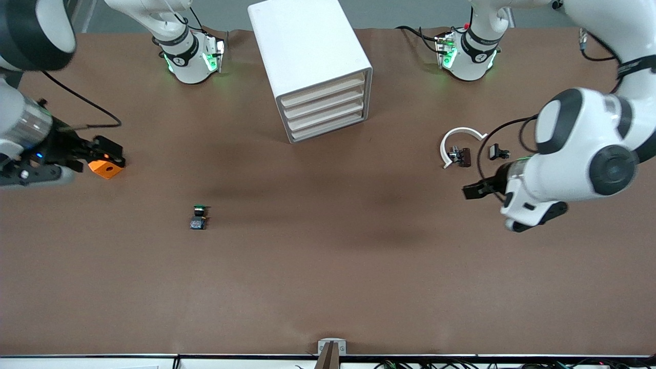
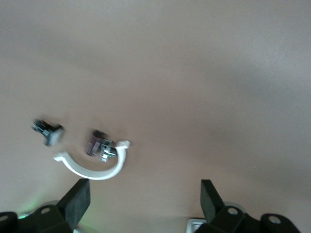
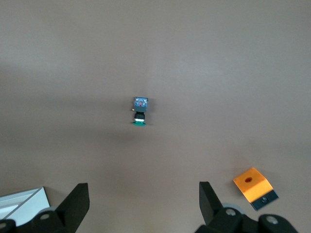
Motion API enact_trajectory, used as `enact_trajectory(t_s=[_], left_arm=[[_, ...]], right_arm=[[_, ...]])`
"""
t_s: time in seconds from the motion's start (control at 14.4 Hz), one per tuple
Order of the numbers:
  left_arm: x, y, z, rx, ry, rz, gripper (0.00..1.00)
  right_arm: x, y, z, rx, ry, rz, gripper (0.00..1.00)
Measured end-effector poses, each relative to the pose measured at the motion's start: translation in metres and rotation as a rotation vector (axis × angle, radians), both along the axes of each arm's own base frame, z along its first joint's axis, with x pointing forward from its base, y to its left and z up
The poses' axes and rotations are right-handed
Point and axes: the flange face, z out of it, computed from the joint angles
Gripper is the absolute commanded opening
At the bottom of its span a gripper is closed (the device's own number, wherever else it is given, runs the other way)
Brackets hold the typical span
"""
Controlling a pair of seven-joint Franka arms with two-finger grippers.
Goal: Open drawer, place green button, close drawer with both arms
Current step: 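Reach the right gripper to the button while the left gripper approaches the drawer, then grasp the button with the right gripper while the left gripper grips the drawer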
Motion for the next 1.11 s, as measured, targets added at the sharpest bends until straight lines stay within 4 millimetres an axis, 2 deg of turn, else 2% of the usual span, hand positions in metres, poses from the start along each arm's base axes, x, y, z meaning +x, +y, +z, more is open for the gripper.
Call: enact_trajectory(t_s=[0.35, 0.56, 0.7, 0.91, 1.11], left_arm=[[-0.018, -0.088, -0.069, 0.035, 0.133, 0.18, 1.0], [-0.043, -0.147, -0.117, 0.092, 0.246, 0.309, 1.0], [-0.065, -0.184, -0.149, 0.156, 0.33, 0.424, 1.0], [-0.088, -0.215, -0.186, 0.268, 0.421, 0.594, 1.0], [-0.11, -0.238, -0.206, 0.346, 0.548, 0.733, 1.0]], right_arm=[[0.038, 0.037, -0.07, 0.007, 0.008, 0.051, 1.0], [0.048, 0.039, -0.106, 0.006, 0.053, 0.053, 1.0], [0.053, 0.04, -0.141, 0.003, 0.104, 0.053, 1.0], [0.065, 0.042, -0.209, 0.007, 0.113, 0.05, 1.0], [0.065, 0.049, -0.272, 0.016, 0.025, 0.051, 1.0]])
